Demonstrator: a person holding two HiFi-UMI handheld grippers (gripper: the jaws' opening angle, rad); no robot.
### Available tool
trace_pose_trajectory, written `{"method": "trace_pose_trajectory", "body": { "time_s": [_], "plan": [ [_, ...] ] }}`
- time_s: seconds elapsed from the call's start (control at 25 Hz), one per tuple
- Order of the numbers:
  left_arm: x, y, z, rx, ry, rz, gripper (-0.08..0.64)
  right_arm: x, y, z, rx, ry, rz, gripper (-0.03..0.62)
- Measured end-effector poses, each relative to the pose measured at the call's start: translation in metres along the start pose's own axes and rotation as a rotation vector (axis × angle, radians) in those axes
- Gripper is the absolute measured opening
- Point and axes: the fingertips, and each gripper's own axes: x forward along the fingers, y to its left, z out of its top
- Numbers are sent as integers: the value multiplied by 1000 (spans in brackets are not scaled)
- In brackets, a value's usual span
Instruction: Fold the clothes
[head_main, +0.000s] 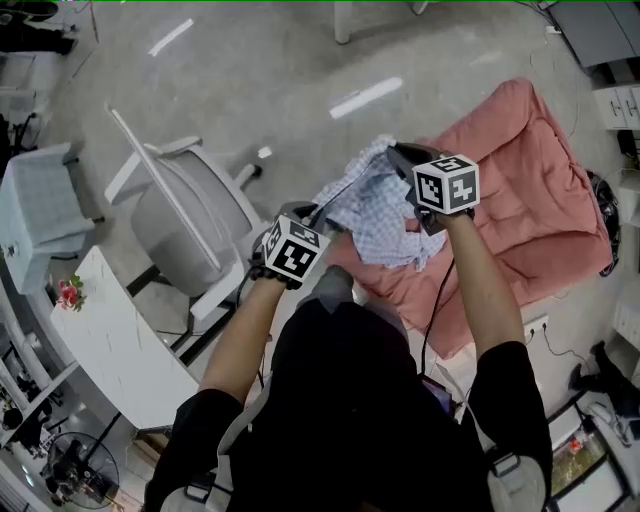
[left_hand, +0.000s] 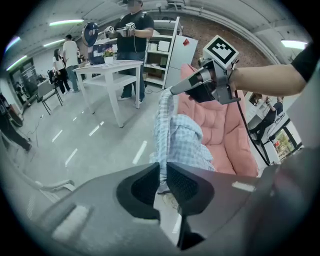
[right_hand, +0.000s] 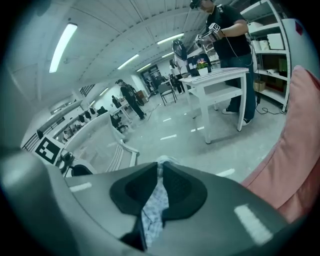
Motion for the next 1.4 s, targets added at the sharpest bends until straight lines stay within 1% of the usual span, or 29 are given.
{"method": "trace_pose_trajectory", "body": {
  "time_s": [0.12, 0.2, 0.24, 0.28, 0.36, 0.4, 0.68, 1.0, 1.2, 1.32, 1.4],
  "plan": [
    [5, 11, 0, -18, 2, 29, 58, 15, -1, 1, -11, 24, -3, 38],
    [7, 20, 0, -33, -6, 43, 73, 25, 2, 0, -49, 39, -13, 43],
    [7, 23, 0, -39, -12, 48, 83, 28, 4, -1, -69, 42, -19, 61],
    [6, 26, 1, -41, -20, 51, 93, 31, 5, -2, -84, 46, -23, 97],
    [3, 28, 5, -34, -36, 54, 93, 33, 8, -5, -95, 53, -20, 151],
    [2, 28, 7, -31, -42, 54, 94, 34, 9, -6, -93, 55, -18, 164],
    [2, 19, 7, -5, -43, 16, 92, 28, 5, -11, -24, 24, -17, 159],
    [26, -7, -3, 49, -5, -52, 92, 2, -11, -50, 7, 22, -70, 144],
    [43, -37, -3, 120, -3, -109, 91, -27, -24, -81, 28, 12, -93, 135],
    [60, -57, -9, 179, 6, -158, 89, -43, -30, -110, 32, 20, -102, 129],
    [73, -68, -18, 227, 19, -194, 89, -49, -27, -136, 42, 34, -100, 126]
  ]
}}
